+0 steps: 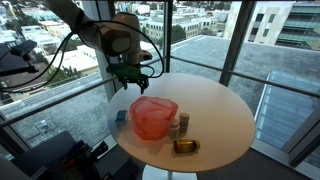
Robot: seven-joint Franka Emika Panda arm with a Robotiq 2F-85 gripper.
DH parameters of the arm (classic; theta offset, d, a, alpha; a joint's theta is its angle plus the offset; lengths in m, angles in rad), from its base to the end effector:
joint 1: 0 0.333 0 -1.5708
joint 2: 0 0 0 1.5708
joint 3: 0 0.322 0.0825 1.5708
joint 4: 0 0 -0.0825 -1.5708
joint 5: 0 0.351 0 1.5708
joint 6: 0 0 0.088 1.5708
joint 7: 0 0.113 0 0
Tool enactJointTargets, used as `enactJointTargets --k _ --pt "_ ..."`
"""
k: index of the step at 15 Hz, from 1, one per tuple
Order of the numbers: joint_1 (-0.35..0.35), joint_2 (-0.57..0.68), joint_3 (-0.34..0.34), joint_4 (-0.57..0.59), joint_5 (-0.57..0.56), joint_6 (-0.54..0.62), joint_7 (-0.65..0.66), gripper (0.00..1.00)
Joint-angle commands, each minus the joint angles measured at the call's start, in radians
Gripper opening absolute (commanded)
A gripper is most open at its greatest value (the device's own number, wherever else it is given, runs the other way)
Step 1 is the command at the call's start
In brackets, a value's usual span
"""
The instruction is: Remove the blue packet from the plastic bag
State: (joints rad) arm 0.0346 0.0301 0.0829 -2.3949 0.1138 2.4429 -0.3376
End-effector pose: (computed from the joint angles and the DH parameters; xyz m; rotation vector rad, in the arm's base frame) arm 0.4716 0.0563 0.3306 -3.0154 -0.5620 -0.0401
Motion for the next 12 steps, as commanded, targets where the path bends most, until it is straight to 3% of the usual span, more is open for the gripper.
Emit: enactJointTargets --k 1,12 --pt "-0.007 -0.052 -0.029 0.015 -0.034 -0.111 0.045 1.0" --pt "-0.045 -0.146 -0.091 0.009 -0.188 -0.294 0.196 1.0"
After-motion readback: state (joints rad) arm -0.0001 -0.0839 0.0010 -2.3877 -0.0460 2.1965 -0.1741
